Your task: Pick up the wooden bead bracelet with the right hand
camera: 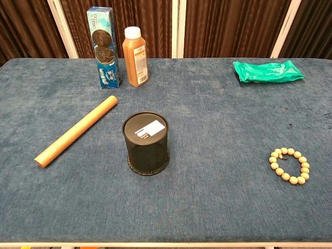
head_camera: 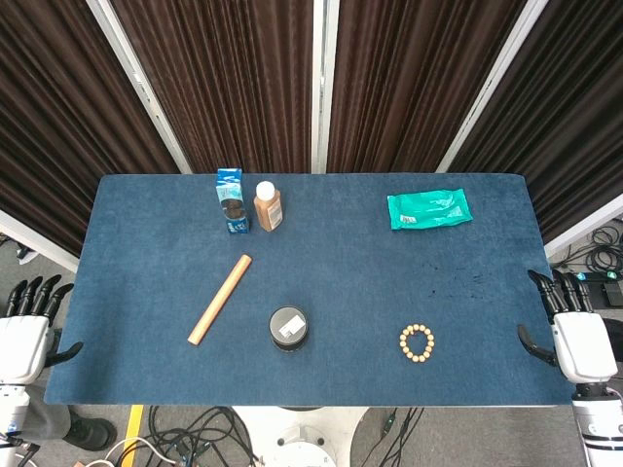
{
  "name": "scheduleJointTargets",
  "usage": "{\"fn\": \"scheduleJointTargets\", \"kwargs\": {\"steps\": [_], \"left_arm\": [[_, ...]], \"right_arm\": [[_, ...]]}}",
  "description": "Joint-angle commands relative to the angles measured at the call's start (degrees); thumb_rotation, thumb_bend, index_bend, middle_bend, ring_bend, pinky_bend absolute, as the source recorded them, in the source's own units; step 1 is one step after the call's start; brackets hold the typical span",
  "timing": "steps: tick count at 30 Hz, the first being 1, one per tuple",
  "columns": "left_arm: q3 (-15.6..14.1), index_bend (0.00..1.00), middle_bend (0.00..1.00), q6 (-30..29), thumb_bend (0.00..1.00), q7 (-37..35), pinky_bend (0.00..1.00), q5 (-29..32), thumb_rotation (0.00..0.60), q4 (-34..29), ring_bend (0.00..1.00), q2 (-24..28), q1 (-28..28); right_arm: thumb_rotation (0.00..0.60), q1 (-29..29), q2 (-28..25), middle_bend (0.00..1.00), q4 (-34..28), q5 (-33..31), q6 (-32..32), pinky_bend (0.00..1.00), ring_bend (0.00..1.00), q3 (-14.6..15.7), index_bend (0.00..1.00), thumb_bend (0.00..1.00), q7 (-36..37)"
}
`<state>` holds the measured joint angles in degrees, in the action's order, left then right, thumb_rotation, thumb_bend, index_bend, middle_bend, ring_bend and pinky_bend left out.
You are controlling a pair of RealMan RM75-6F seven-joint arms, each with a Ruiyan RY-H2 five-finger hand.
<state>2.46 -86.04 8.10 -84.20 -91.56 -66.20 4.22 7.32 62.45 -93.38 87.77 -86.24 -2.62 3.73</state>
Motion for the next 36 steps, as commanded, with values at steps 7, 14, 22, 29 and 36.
{"fn": "scheduleJointTargets", "kwargs": {"steps": [7, 14, 22, 29, 36], "left_arm": [[0.08, 0.17, 0.08, -1.15, 0.00, 0.31, 0.02, -0.30, 0.600, -0.47, 0.01, -0.08, -0.53], [0.13, 0.17, 0.08, -1.05, 0.00, 0.71, 0.02, -0.37, 0.600, -1.01, 0.01, -0.13, -0.45], [-0.07, 0.17, 0.08, -1.54, 0.00, 0.58, 0.02, -0.17, 0.600, -1.27, 0.01, 0.26, -1.07], [-0.03, 0.17, 0.08, -1.22, 0.00, 0.44, 0.02, 0.25, 0.600, -1.25, 0.01, 0.34, -1.16], [0.03, 0.17, 0.08, -1.02, 0.00, -0.26, 0.02, 0.48, 0.600, -0.70, 0.01, 0.31, -1.22]], "right_arm": [[0.576, 0.00, 0.01, 0.14, 0.41, 1.64, 0.14, 0.00, 0.00, 0.25, 0.06, 0.27, 1.10], [0.586, 4.49, 1.77, 0.28, 1.93, 7.81, 7.39, 0.00, 0.00, 2.96, 0.18, 0.27, 2.21], [0.600, 13.46, 9.10, 0.33, 8.00, 9.02, 21.99, 0.00, 0.00, 3.02, 0.35, 0.29, -7.33], [0.600, 17.43, 16.17, 0.34, 15.24, 10.60, 26.36, 0.01, 0.00, 3.52, 0.44, 0.28, -14.38], [0.600, 18.30, 23.02, 0.36, 22.92, 12.70, 24.29, 0.02, 0.01, 4.48, 0.46, 0.22, -16.67]]}}
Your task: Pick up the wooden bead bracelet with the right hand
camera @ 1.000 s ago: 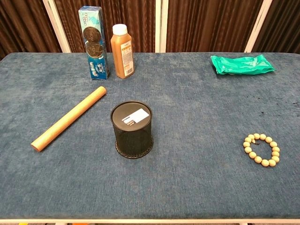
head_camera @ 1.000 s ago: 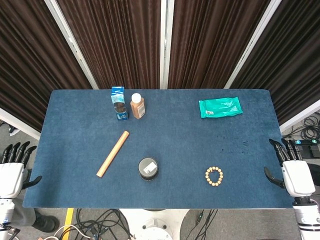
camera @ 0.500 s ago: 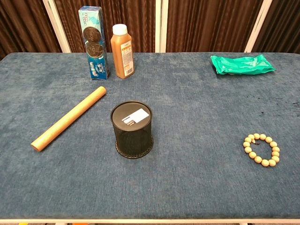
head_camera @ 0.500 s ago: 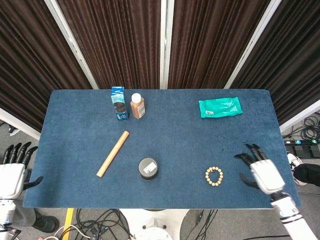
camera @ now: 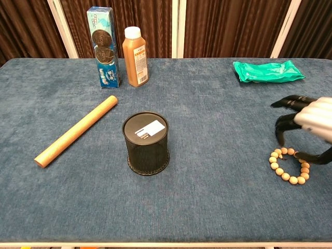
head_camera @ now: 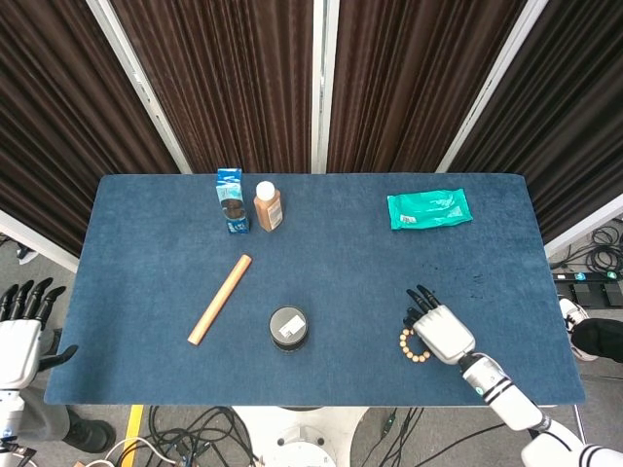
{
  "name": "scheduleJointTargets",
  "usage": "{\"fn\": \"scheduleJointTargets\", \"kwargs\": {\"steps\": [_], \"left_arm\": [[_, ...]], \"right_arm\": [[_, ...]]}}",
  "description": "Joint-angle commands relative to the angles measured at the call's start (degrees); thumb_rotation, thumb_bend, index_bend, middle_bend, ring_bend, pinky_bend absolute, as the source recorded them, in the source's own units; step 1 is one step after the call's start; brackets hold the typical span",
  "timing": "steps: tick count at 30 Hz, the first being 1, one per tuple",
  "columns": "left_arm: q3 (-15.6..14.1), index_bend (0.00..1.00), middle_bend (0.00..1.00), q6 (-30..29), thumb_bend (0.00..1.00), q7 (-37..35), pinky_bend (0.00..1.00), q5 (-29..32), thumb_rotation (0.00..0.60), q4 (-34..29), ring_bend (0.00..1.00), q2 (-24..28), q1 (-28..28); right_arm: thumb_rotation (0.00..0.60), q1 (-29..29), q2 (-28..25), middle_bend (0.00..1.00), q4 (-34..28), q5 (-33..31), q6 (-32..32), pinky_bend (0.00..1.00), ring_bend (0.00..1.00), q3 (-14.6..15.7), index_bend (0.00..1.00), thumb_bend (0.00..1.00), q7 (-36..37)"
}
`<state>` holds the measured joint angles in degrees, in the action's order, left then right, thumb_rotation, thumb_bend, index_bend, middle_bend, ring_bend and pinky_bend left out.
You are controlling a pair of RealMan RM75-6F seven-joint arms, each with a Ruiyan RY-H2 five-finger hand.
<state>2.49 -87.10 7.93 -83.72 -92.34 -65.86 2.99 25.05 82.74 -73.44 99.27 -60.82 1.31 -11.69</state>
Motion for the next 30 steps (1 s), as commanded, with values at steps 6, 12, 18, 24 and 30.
{"fn": "scheduleJointTargets", "kwargs": {"steps": [6, 12, 18, 24, 30], "left_arm": [[0.05, 0.17, 0.08, 0.02, 0.00, -0.95, 0.02, 0.10, 0.600, 0.70, 0.01, -0.17, -0.14], [0.01, 0.17, 0.08, -0.03, 0.00, -1.92, 0.02, -0.01, 0.600, 1.57, 0.01, -0.47, -0.26], [-0.05, 0.17, 0.08, -0.18, 0.00, -2.96, 0.02, -0.04, 0.600, 2.49, 0.01, -0.73, -0.51], [-0.14, 0.17, 0.08, -0.33, 0.00, -4.01, 0.02, -0.11, 0.600, 3.44, 0.01, -1.09, -0.78], [-0.13, 0.17, 0.08, -0.67, 0.00, -4.84, 0.02, -0.31, 0.600, 4.07, 0.01, -1.20, -1.01]], "right_arm": [[0.600, 0.80, 6.77, 0.36, 8.51, 3.12, -4.02, 0.02, 0.01, 1.54, 0.46, 0.19, -2.54], [0.600, 0.66, 9.42, 0.36, 12.86, 4.09, -6.16, 0.03, 0.01, 2.67, 0.47, 0.18, -2.57], [0.600, 0.18, 11.87, 0.36, 17.10, 4.70, -7.80, 0.03, 0.01, 4.04, 0.50, 0.25, -1.85], [0.600, -0.47, 13.49, 0.36, 20.51, 4.91, -9.11, 0.03, 0.02, 5.21, 0.54, 0.34, -1.29], [0.600, -0.81, 14.01, 0.43, 22.11, 4.72, -14.00, 0.04, 0.12, 4.12, 0.74, 0.54, 2.23]]}}
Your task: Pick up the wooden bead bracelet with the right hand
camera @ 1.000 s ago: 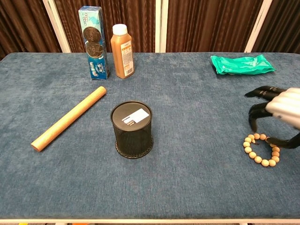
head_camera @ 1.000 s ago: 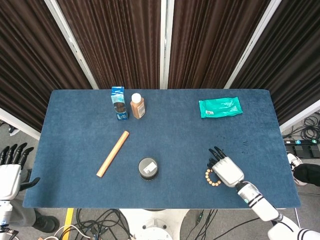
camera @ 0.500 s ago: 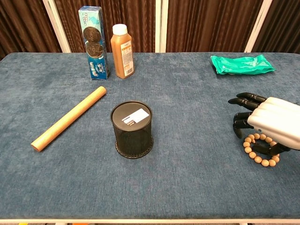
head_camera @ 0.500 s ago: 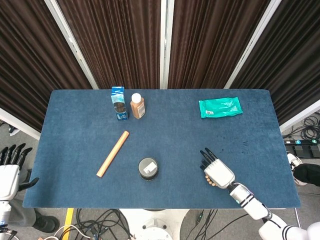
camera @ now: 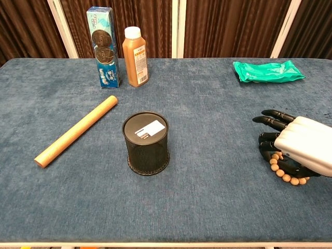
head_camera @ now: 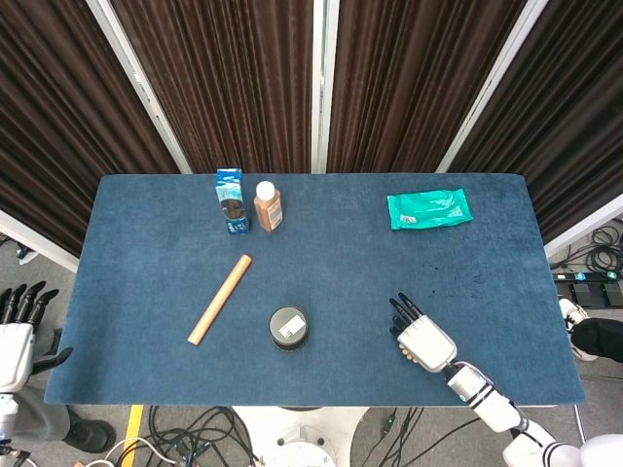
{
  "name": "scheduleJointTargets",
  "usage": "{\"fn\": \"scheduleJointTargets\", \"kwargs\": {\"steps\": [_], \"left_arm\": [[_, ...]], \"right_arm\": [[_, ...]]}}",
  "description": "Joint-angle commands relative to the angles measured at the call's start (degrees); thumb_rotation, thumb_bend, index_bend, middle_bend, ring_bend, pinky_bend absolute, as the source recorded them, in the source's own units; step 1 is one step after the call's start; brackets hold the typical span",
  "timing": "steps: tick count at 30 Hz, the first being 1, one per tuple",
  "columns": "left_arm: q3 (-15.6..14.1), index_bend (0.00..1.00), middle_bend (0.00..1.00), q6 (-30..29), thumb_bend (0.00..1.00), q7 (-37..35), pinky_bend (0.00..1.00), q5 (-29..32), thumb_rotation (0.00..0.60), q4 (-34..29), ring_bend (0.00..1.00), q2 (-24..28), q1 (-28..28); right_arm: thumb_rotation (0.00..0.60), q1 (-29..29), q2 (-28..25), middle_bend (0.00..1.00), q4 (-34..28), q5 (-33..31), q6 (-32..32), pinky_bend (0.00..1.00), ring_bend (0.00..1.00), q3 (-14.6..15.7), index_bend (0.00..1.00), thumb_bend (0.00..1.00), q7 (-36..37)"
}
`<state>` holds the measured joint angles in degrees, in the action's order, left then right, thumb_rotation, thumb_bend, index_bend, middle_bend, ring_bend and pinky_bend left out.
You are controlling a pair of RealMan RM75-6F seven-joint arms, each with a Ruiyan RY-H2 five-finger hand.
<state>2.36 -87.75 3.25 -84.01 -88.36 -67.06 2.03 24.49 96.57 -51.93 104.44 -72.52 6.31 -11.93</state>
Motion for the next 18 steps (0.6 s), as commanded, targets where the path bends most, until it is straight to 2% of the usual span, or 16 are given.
{"fn": "scheduleJointTargets", "kwargs": {"steps": [1, 3, 6, 12, 18], "left_arm": [[-0.01, 0.17, 0.08, -0.03, 0.00, -0.23, 0.02, -0.04, 0.600, 0.14, 0.01, 0.00, -0.07], [-0.01, 0.17, 0.08, -0.07, 0.00, -0.26, 0.02, -0.14, 0.600, 0.16, 0.01, 0.00, -0.07], [0.10, 0.17, 0.08, -0.03, 0.00, -0.15, 0.02, -0.28, 0.600, 0.05, 0.01, 0.01, 0.06], [0.28, 0.17, 0.08, 0.50, 0.00, 0.26, 0.02, -0.71, 0.600, -0.36, 0.01, 0.26, 0.68], [0.32, 0.17, 0.08, 1.51, 0.00, -0.26, 0.02, -1.17, 0.600, -1.13, 0.01, 0.79, 1.47]], "right_arm": [[0.600, -0.32, -0.05, 0.44, 0.22, -1.16, -2.78, 0.05, 0.13, -1.45, 0.75, 0.57, 3.91], [0.600, -0.57, -0.84, 0.44, -1.82, -3.47, -3.18, 0.05, 0.13, -2.95, 0.76, 0.60, 8.22], [0.600, -0.91, -3.45, 0.45, -8.15, -9.23, -1.30, 0.05, 0.13, -5.86, 0.76, 0.62, 18.43], [0.600, -0.07, -12.46, 0.49, -22.07, -21.14, 9.83, 0.05, 0.15, -10.43, 0.76, 0.69, 43.79], [0.600, 0.09, -16.63, 0.52, -24.76, -23.70, 14.91, 0.05, 0.16, -11.46, 0.77, 0.73, 60.03]]}}
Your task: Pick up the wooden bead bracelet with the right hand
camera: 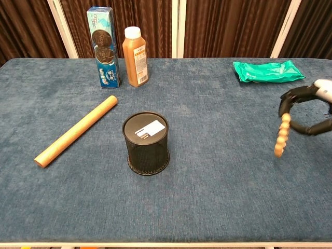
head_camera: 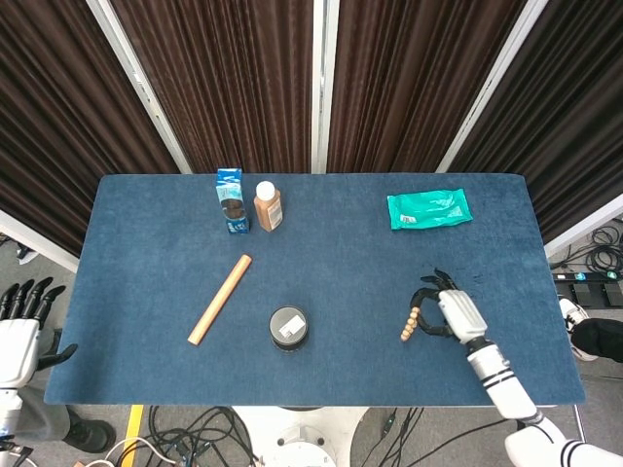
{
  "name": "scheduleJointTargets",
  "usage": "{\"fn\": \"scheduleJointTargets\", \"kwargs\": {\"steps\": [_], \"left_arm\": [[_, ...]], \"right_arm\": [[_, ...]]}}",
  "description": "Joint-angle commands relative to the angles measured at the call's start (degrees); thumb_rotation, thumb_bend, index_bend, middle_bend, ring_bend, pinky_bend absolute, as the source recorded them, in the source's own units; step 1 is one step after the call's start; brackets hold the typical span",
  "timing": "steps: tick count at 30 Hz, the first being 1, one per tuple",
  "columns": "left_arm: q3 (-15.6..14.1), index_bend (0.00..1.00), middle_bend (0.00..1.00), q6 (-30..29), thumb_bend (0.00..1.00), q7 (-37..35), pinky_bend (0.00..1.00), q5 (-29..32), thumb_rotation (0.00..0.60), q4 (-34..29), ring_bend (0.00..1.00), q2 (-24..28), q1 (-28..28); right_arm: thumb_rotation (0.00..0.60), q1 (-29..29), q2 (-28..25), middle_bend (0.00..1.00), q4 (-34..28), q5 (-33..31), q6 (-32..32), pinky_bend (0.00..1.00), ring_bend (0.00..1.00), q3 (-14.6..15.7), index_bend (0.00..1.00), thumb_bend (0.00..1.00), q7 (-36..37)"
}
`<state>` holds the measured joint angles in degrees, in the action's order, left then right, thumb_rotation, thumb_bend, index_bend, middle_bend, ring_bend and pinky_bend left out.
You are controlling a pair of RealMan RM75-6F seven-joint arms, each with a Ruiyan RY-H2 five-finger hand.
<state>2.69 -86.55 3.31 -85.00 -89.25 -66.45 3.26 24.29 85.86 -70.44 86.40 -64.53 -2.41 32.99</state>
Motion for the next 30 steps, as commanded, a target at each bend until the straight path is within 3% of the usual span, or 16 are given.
{"fn": "scheduleJointTargets", "kwargs": {"steps": [1, 4, 7, 12, 17, 23, 26, 30], "left_arm": [[-0.02, 0.17, 0.08, 0.53, 0.00, -0.45, 0.02, -0.25, 0.600, -0.35, 0.01, 0.31, 0.39], [-0.12, 0.17, 0.08, 1.01, 0.00, -0.59, 0.02, -0.47, 0.600, -0.57, 0.01, 0.62, 0.71], [-0.22, 0.17, 0.08, 1.50, 0.00, -0.86, 0.02, -0.62, 0.600, -0.73, 0.01, 0.89, 1.00], [-0.38, 0.17, 0.08, 1.95, 0.00, -1.02, 0.02, -0.59, 0.600, -0.95, 0.01, 1.27, 1.19], [-0.46, 0.17, 0.08, 2.45, 0.00, -1.33, 0.02, -0.73, 0.600, -0.93, 0.01, 1.27, 1.57], [-0.59, 0.17, 0.08, 3.17, 0.00, -1.81, 0.02, -0.42, 0.600, -0.48, 0.01, 1.18, 1.84], [-0.56, 0.17, 0.08, 3.60, 0.00, -2.09, 0.02, -0.22, 0.600, -0.15, 0.01, 0.90, 2.08], [-0.63, 0.17, 0.08, 4.13, 0.00, -2.39, 0.02, -0.36, 0.600, 0.08, 0.01, 0.82, 2.48]], "right_arm": [[0.600, 0.33, -6.67, 0.52, -6.84, -5.57, 7.79, 0.05, 0.16, -2.77, 0.77, 0.74, 19.00], [0.600, 0.57, -7.78, 0.53, -5.93, -3.67, 8.33, 0.05, 0.16, -2.31, 0.77, 0.78, 24.77], [0.600, 0.44, -7.44, 0.53, -3.10, -2.06, 6.69, 0.05, 0.16, -1.88, 0.76, 0.80, 23.61], [0.600, 1.08, -10.12, 0.52, -4.00, -2.24, 7.52, 0.04, 0.16, -0.92, 0.75, 0.82, 7.18], [0.600, 3.47, -17.59, 0.54, -14.00, -8.57, 15.47, 0.02, 0.17, -0.94, 0.76, 0.83, -8.54], [0.541, 7.18, -25.10, 0.56, -20.07, -14.35, 25.47, 0.01, 0.18, -1.01, 0.79, 0.87, -12.08], [0.462, 8.05, -26.23, 0.56, -21.10, -16.51, 28.61, 0.01, 0.18, -1.15, 0.79, 0.89, -11.31], [0.434, 7.86, -25.14, 0.57, -19.70, -16.39, 29.50, 0.00, 0.18, -1.74, 0.79, 0.91, -8.23]]}}
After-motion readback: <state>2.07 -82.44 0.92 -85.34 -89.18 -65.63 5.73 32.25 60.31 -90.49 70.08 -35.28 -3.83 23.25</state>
